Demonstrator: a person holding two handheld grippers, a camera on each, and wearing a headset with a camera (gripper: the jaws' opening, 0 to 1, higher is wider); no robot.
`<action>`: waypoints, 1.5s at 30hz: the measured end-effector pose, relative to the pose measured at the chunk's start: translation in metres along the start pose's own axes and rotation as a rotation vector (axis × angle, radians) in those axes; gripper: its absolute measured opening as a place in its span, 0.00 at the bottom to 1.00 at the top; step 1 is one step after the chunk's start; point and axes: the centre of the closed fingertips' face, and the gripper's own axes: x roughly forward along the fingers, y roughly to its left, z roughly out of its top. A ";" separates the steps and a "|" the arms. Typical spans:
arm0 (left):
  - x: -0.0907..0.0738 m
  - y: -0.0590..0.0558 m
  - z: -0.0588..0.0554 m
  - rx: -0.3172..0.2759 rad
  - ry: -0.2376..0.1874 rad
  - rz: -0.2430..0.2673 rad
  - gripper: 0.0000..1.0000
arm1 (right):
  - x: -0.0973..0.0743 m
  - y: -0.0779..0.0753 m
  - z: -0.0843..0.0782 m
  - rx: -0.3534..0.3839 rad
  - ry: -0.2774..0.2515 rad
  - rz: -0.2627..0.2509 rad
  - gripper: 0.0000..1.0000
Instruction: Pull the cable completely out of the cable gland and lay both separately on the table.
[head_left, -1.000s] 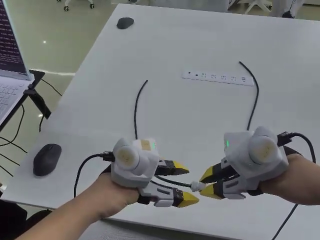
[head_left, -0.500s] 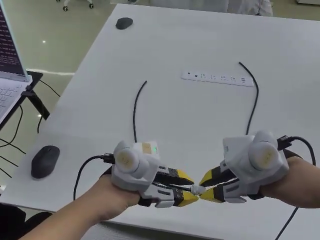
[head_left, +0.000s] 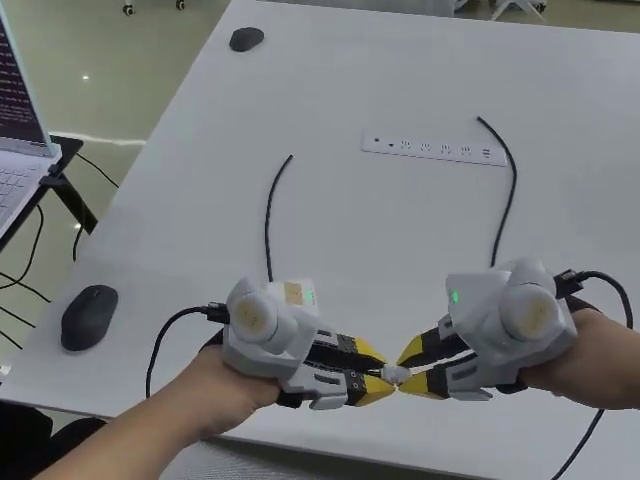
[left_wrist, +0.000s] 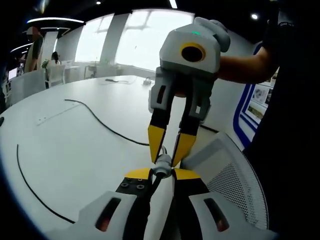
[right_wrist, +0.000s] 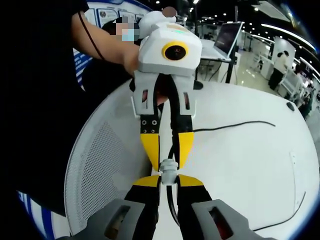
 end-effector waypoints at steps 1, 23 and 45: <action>0.000 -0.001 0.000 0.007 0.001 0.002 0.16 | 0.000 0.000 0.000 -0.003 -0.002 0.000 0.07; -0.006 -0.003 0.012 0.005 0.016 0.020 0.15 | -0.012 0.000 0.007 0.169 -0.153 0.018 0.10; -0.012 -0.009 0.022 0.126 0.013 0.034 0.15 | -0.022 0.000 0.017 0.587 -0.334 0.343 0.14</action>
